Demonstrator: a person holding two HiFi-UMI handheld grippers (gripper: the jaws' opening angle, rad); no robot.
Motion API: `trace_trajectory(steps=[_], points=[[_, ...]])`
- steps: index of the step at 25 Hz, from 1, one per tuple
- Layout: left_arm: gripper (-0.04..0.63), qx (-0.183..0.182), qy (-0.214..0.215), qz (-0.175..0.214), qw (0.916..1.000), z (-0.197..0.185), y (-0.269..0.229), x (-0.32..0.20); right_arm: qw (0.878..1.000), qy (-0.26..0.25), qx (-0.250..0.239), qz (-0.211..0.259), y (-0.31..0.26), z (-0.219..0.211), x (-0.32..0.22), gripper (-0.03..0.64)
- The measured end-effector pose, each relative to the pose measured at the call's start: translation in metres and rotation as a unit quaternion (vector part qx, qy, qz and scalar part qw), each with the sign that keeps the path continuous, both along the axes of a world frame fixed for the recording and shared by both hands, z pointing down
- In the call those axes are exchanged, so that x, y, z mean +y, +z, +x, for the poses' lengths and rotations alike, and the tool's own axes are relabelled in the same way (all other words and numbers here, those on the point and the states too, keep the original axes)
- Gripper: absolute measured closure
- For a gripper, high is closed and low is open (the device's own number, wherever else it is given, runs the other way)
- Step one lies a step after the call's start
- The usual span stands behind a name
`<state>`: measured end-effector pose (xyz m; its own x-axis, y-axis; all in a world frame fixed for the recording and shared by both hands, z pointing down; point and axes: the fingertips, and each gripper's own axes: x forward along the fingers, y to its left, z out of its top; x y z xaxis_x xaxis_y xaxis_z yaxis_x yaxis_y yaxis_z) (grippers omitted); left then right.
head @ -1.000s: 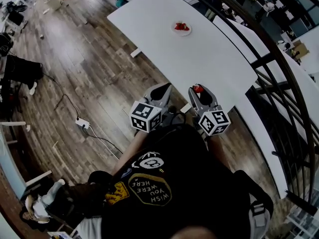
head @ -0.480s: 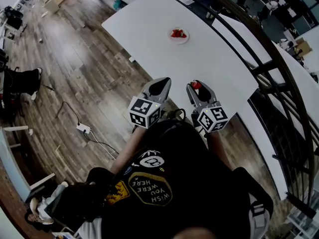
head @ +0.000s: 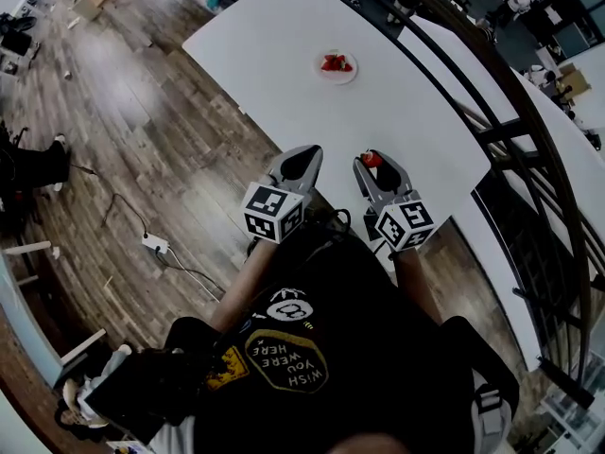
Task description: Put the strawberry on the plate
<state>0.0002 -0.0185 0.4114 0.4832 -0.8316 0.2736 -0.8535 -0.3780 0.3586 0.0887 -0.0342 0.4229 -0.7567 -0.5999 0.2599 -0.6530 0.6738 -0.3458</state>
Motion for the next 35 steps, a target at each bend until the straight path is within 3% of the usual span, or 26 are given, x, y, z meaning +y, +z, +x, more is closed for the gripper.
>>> trace_trajectory(steps=[14,21,35], points=[[0.591,0.005,0.070,0.005,0.9975,-0.063,0.002,-0.065,0.998,0.065,0.018,-0.005,0.006,-0.064,-0.054,0.457],[0.591,0.020,0.105,-0.011,0.9942,-0.084,0.014,-0.089,0.994,0.103,0.027,-0.012,0.008,-0.082,-0.076,0.457],[0.591,0.019,0.096,-0.044,0.9942,-0.077,0.046,-0.144,0.996,0.078,0.040,-0.028,0.030,-0.079,-0.130,0.457]])
